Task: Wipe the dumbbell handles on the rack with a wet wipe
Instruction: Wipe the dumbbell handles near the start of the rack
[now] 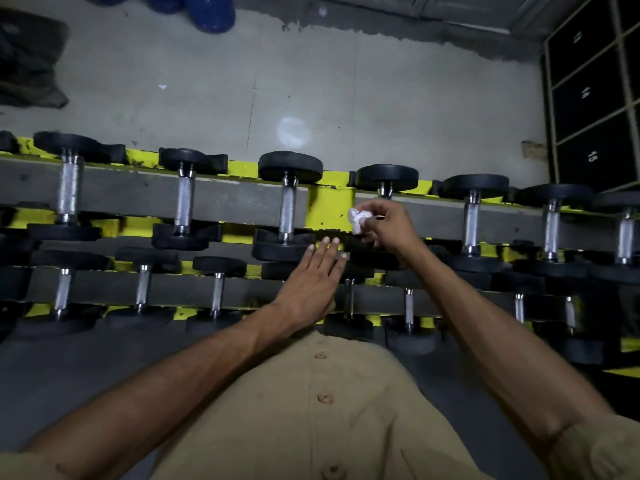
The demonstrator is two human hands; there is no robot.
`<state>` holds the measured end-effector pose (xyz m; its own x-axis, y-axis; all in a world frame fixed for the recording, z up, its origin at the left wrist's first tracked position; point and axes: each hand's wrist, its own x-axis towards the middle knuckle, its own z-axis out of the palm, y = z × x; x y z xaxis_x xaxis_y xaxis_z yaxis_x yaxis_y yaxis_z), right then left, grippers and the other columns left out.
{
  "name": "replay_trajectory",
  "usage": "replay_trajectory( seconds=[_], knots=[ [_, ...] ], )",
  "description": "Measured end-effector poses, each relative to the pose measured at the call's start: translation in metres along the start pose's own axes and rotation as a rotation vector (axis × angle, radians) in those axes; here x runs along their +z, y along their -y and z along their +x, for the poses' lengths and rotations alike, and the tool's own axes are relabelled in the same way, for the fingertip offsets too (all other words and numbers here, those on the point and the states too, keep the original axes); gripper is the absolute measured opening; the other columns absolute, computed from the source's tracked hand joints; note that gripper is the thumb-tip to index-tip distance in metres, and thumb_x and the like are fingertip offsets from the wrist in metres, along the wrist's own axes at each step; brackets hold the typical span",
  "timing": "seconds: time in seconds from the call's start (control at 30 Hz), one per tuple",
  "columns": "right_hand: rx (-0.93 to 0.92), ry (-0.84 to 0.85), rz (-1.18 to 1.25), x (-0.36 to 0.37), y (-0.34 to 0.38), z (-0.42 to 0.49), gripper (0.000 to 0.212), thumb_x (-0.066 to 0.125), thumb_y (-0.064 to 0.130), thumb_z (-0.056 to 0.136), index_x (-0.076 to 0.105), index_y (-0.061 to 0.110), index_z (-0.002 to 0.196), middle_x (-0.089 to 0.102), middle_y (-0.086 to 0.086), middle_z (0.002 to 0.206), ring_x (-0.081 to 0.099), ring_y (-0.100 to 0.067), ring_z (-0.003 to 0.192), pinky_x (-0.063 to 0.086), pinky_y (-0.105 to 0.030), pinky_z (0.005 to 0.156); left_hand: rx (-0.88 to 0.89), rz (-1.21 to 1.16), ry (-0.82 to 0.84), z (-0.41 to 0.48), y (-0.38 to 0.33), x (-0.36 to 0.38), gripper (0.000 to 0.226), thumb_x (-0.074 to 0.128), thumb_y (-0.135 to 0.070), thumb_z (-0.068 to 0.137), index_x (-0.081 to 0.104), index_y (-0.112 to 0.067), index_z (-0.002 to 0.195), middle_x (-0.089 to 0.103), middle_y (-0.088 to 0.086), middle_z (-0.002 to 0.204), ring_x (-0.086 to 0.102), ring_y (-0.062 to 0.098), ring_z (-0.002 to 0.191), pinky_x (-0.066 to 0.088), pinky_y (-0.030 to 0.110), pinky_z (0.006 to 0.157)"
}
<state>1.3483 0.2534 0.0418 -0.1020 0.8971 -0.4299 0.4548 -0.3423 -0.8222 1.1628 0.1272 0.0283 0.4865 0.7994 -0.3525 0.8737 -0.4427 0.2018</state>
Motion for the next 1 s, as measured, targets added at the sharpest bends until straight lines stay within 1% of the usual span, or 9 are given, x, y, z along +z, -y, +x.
replay_trajectory(
  seconds=[0.1, 0.17, 0.33, 0.43, 0.63, 0.77, 0.8, 0.9, 1.0],
  knots=[
    [-0.306, -0.065, -0.421, -0.044, -0.009, 0.013, 0.02, 0.062, 0.009, 0.087, 0.074, 0.02, 0.1, 0.07, 0.0, 0.094, 0.068, -0.019, 0.083, 0.052, -0.028, 0.069, -0.012, -0.054, -0.001, 0.027, -0.034, -0.004, 0.091, 0.057, -0.03, 0.098, 0.001, -0.009, 0.167, -0.012, 0.027, 0.171, -0.01, 0.041, 0.16, 0.006, 0.053, 0.13],
    [-0.468, -0.026, -0.707, -0.068, -0.016, 0.023, 0.03, 0.057, 0.013, 0.084, 0.073, 0.022, 0.109, 0.071, -0.003, 0.106, 0.068, -0.024, 0.094, 0.053, -0.032, 0.076, -0.035, -0.104, -0.002, 0.041, -0.059, -0.008, 0.092, 0.058, -0.028, 0.097, 0.001, -0.013, 0.168, -0.013, 0.026, 0.172, -0.009, 0.04, 0.161, 0.008, 0.053, 0.13],
    [-0.835, 0.527, -1.236, -0.078, -0.05, 0.029, 0.039, 0.068, 0.016, 0.091, 0.065, 0.02, 0.129, 0.061, 0.003, 0.14, 0.068, -0.025, 0.111, 0.059, -0.041, 0.085, -0.134, -0.142, -0.036, 0.057, -0.111, 0.004, 0.089, 0.057, -0.029, 0.096, 0.008, -0.014, 0.168, -0.007, 0.028, 0.172, -0.005, 0.042, 0.16, 0.016, 0.051, 0.13],
    [-1.02, 0.615, -1.253, -0.082, -0.047, 0.044, 0.035, 0.066, 0.023, 0.094, 0.064, 0.022, 0.129, 0.062, 0.004, 0.138, 0.068, -0.022, 0.112, 0.06, -0.04, 0.084, -0.242, -0.129, -0.055, 0.055, -0.131, 0.006, 0.092, 0.059, -0.031, 0.096, 0.005, -0.013, 0.168, -0.011, 0.028, 0.171, -0.007, 0.042, 0.16, 0.017, 0.048, 0.13],
    [-0.989, 0.306, -1.147, -0.084, -0.03, 0.067, 0.026, 0.064, 0.01, 0.089, 0.07, 0.016, 0.113, 0.069, -0.003, 0.111, 0.07, -0.027, 0.093, 0.057, -0.036, 0.067, -0.386, -0.179, -0.026, 0.059, -0.155, 0.004, 0.099, 0.06, -0.028, 0.096, -0.007, -0.013, 0.167, -0.024, 0.027, 0.168, -0.013, 0.042, 0.16, 0.018, 0.05, 0.13],
    [-1.107, 0.636, -1.192, -0.077, -0.054, 0.043, 0.017, 0.063, 0.023, 0.093, 0.065, 0.018, 0.109, 0.06, -0.004, 0.108, 0.065, -0.025, 0.094, 0.057, -0.042, 0.072, -0.42, -0.18, -0.003, 0.062, -0.16, 0.002, 0.098, 0.06, -0.029, 0.097, -0.006, -0.012, 0.167, -0.025, 0.029, 0.168, -0.012, 0.043, 0.159, 0.022, 0.051, 0.128],
    [-1.116, 0.644, -1.183, -0.079, -0.057, 0.045, 0.016, 0.064, 0.024, 0.092, 0.064, 0.018, 0.107, 0.057, -0.004, 0.109, 0.064, -0.025, 0.089, 0.057, -0.042, 0.069, -0.419, -0.177, -0.001, 0.062, -0.16, 0.002, 0.099, 0.061, -0.03, 0.096, -0.006, -0.011, 0.167, -0.024, 0.029, 0.168, -0.012, 0.043, 0.159, 0.023, 0.051, 0.128],
    [-1.019, 0.472, -1.075, -0.086, -0.061, 0.055, 0.015, 0.069, 0.022, 0.089, 0.06, 0.017, 0.101, 0.048, -0.007, 0.106, 0.06, -0.03, 0.073, 0.053, -0.046, 0.06, -0.41, -0.175, 0.015, 0.062, -0.159, 0.0, 0.102, 0.064, -0.03, 0.097, -0.008, -0.011, 0.167, -0.024, 0.029, 0.168, -0.01, 0.044, 0.159, 0.026, 0.05, 0.127],
    [-0.808, 0.329, -0.807, -0.085, -0.085, 0.04, 0.013, 0.066, 0.024, 0.087, 0.057, 0.02, 0.096, 0.06, -0.005, 0.096, 0.062, -0.032, 0.079, 0.048, -0.037, 0.062, -0.404, -0.155, 0.031, 0.062, -0.161, -0.003, 0.103, 0.063, -0.029, 0.097, -0.01, -0.01, 0.166, -0.027, 0.03, 0.166, -0.014, 0.045, 0.159, 0.026, 0.048, 0.126]
  ],
)
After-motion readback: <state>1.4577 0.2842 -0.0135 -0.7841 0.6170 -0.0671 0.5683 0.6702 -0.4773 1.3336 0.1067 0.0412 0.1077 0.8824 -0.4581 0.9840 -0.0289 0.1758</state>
